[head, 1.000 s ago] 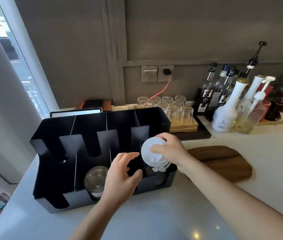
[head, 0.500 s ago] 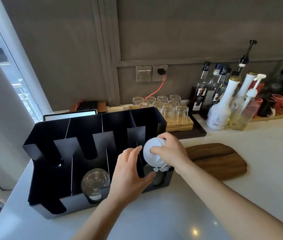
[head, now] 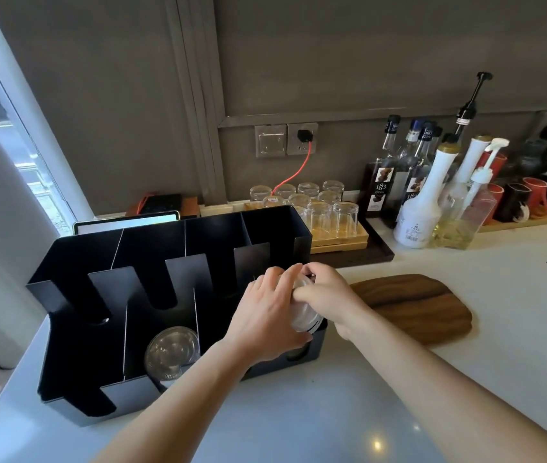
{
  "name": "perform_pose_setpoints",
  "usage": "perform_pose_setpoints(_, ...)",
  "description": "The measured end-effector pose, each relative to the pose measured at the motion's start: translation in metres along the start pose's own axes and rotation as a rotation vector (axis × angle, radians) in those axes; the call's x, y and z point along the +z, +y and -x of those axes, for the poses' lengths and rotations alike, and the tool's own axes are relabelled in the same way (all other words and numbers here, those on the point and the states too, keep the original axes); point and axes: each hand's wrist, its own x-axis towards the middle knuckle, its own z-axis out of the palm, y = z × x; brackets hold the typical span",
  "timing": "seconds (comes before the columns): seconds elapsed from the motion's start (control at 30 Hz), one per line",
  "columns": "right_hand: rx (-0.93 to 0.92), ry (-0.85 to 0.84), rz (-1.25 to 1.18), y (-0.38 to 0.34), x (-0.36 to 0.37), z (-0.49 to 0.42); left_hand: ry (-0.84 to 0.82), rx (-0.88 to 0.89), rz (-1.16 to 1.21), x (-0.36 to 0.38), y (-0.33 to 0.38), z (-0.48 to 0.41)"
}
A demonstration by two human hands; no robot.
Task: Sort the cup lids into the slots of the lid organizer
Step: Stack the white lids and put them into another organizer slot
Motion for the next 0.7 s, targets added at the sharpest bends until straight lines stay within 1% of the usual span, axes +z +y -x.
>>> perform_pose_setpoints(0.2, -0.016, -0.045, -0.057, 0.004, -0.008, 0.000, -0.023, 0.024, 0.016, 0.000, 0.001, -0.005)
perform_pose_setpoints(0.4, -0.052, -0.146, -0.130, 0.007, -0.018, 0.001, -0.003, 0.014, -0.031, 0.001, 0.002, -0.003)
perform_pose_setpoints(0.57, -0.074, -0.126, -0.186, 0.016, -0.022, 0.002, -0.006, -0.011, -0.039, 0.002, 0.002, -0.001)
perform_pose_setpoints(0.7, -0.051, -0.081, -0.263, 0.025, -0.033, 0.000, 0.001, -0.024, -0.045, 0.005, 0.002, -0.001)
